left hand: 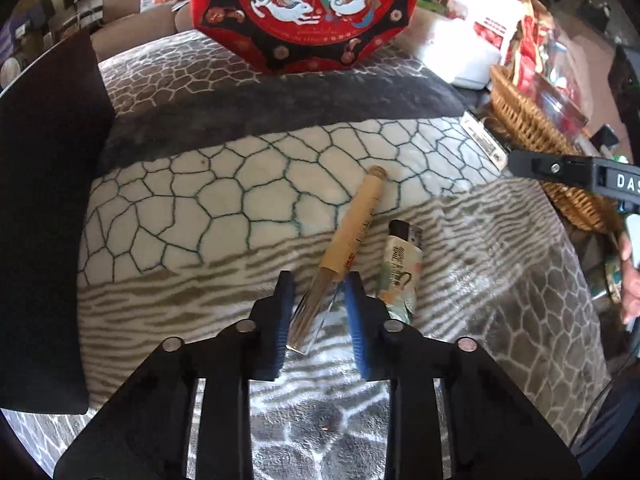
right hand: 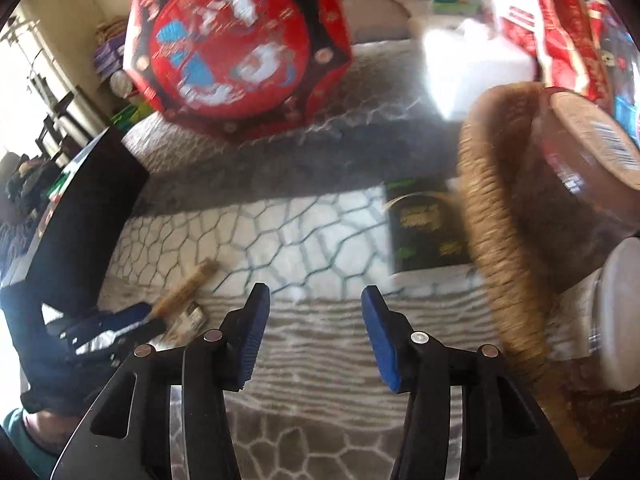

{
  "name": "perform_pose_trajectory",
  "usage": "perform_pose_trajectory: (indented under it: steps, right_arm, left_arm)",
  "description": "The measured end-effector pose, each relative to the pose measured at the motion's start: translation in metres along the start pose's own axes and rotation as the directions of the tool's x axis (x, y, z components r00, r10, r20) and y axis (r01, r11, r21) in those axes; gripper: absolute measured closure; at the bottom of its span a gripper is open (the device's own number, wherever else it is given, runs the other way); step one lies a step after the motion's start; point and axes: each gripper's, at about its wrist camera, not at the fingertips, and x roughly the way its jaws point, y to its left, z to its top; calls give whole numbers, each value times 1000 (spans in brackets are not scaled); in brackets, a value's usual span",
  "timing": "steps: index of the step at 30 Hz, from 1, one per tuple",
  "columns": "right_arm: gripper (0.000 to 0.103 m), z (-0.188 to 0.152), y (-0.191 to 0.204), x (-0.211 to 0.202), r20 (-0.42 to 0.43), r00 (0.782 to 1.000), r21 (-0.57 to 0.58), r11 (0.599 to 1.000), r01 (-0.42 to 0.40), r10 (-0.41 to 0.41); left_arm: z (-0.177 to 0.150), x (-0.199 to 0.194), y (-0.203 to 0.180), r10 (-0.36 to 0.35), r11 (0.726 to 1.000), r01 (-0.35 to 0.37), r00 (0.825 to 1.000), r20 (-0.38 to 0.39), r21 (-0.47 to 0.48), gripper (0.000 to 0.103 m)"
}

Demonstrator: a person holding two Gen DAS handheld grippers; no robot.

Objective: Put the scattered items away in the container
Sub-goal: 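Grasp the wooden tube on the cloth with the left gripper, then grasp the printed lighter with the right gripper while the left holds the tube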

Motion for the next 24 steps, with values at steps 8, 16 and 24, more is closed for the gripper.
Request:
perform_pose_trajectory:
  steps: [8, 16, 24]
  right_arm:
    - [48, -16, 41, 37, -136, 983, 29, 992, -119, 122]
    - [48, -25, 73, 47, -169, 980, -28, 993, -115, 109]
    - [48, -36, 101, 52, -171, 984, -135, 989, -68, 44]
  left_arm:
    - [3, 3, -16, 23, 999, -23, 1000, -12, 29, 68]
    - [-14, -12, 14, -59, 980, 52, 998, -30, -193, 89]
    - [-42, -29, 27, -49, 965, 44, 999, -14, -258, 89]
